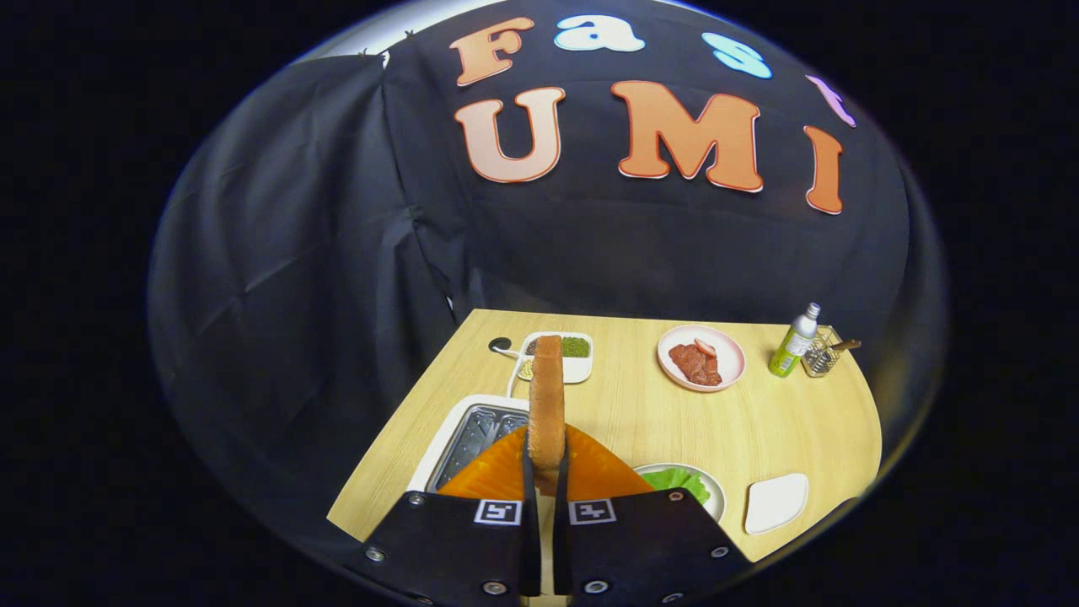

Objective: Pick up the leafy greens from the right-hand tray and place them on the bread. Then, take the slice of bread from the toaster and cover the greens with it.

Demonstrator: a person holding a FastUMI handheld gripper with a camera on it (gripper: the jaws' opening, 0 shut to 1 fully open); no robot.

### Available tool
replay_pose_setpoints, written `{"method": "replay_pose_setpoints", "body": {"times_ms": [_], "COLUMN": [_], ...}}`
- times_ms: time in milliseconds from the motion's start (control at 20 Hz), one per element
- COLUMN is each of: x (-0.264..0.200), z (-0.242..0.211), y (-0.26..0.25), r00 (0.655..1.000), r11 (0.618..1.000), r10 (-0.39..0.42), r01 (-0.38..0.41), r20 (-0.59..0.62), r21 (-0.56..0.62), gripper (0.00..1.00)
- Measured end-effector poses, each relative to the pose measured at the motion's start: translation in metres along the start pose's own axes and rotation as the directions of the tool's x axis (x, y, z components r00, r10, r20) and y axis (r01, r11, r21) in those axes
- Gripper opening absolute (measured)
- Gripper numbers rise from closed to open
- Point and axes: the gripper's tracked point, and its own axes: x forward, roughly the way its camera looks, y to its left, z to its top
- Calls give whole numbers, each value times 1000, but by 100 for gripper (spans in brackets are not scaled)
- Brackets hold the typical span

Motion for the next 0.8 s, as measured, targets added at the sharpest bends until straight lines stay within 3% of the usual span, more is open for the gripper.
{"method": "replay_pose_setpoints", "body": {"times_ms": [350,800], "x": [0,23], "z": [-42,-116], "y": [-61,-100], "r00": [998,987], "r11": [998,994], "r10": [-43,21], "r01": [44,-4], "r20": [-45,-158], "r21": [37,107], "gripper": [6,6]}}
